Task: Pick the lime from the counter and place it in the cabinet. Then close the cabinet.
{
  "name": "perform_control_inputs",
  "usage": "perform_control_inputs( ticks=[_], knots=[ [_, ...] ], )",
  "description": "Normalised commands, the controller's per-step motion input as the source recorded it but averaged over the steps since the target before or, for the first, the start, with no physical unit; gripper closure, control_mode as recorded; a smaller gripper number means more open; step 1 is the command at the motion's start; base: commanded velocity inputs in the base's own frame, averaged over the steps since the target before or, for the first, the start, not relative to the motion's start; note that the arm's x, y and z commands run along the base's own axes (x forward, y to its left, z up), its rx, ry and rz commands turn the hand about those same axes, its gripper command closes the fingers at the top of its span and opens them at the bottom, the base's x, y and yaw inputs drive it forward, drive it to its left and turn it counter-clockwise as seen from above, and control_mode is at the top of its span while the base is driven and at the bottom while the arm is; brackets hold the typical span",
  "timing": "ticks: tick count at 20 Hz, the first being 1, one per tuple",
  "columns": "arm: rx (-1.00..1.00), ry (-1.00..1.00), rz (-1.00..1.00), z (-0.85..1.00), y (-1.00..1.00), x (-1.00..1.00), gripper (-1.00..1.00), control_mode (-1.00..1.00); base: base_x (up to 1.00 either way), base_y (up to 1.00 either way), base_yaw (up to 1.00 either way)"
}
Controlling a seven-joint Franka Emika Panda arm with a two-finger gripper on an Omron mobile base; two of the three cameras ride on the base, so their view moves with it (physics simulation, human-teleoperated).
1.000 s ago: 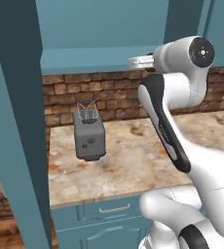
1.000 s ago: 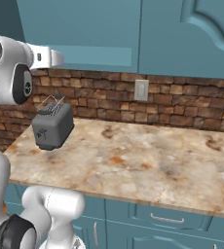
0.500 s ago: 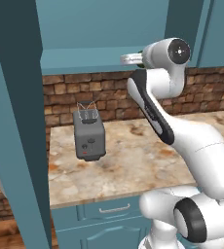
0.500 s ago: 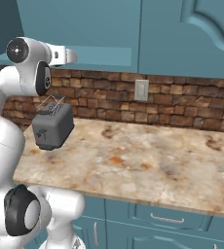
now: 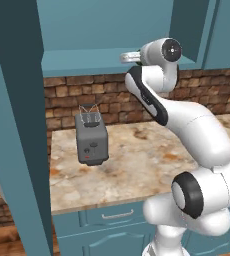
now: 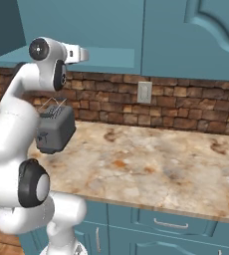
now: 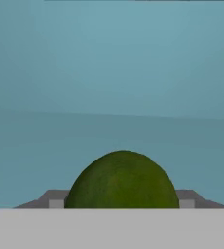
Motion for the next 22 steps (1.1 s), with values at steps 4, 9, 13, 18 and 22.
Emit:
perform_control_inputs(
  ticks=[4,9,13,18,22],
  knots=[
    [0.00,0.00,0.00,-0.14,-0.11,0.73,1.00,-1.00,0.00,0.00,0.00],
    [0.00,0.00,0.00,-0.15,-0.13,0.73,1.00,-1.00,0.00,0.00,0.00],
    [0.00,0.00,0.00,-0.16,-0.07,0.62,-1.00,-1.00,0.00,0.00,0.00],
    [0.00,-0.05,-0.02,-0.19,0.00,-0.12,-1.00,-1.00,0.00,0.00,0.00],
    [-0.01,-0.10,-0.06,-0.13,0.01,-0.23,-1.00,-1.00,0.00,0.00,0.00]
  ],
)
